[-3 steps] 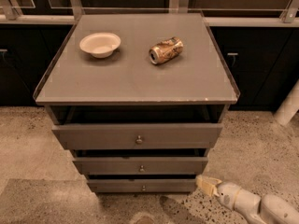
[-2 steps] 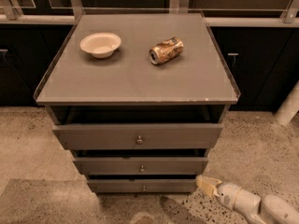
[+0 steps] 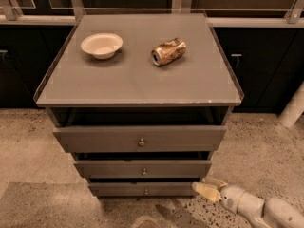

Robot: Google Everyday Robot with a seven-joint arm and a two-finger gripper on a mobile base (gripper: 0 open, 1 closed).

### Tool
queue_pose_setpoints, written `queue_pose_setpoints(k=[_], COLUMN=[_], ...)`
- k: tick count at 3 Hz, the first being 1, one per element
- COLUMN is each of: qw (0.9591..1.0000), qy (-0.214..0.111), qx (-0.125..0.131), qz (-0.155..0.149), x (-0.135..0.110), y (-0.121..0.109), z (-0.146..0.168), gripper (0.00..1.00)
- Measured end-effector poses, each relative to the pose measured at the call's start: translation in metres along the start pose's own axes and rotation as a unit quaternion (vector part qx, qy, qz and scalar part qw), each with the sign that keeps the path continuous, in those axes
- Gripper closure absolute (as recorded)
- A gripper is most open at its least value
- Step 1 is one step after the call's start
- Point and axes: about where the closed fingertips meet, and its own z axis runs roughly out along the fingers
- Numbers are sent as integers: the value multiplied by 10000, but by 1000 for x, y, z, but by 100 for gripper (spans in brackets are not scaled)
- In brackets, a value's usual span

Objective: Close middle drawer

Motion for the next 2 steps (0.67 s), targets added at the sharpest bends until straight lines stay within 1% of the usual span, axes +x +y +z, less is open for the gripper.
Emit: queue_pose_setpoints(k=[1, 2], qw=[10000, 10000], qy=[0, 0], qx=[0, 0], qz=[0, 0], x=[0, 0], y=[0, 0], z=[0, 0], gripper=[0, 0])
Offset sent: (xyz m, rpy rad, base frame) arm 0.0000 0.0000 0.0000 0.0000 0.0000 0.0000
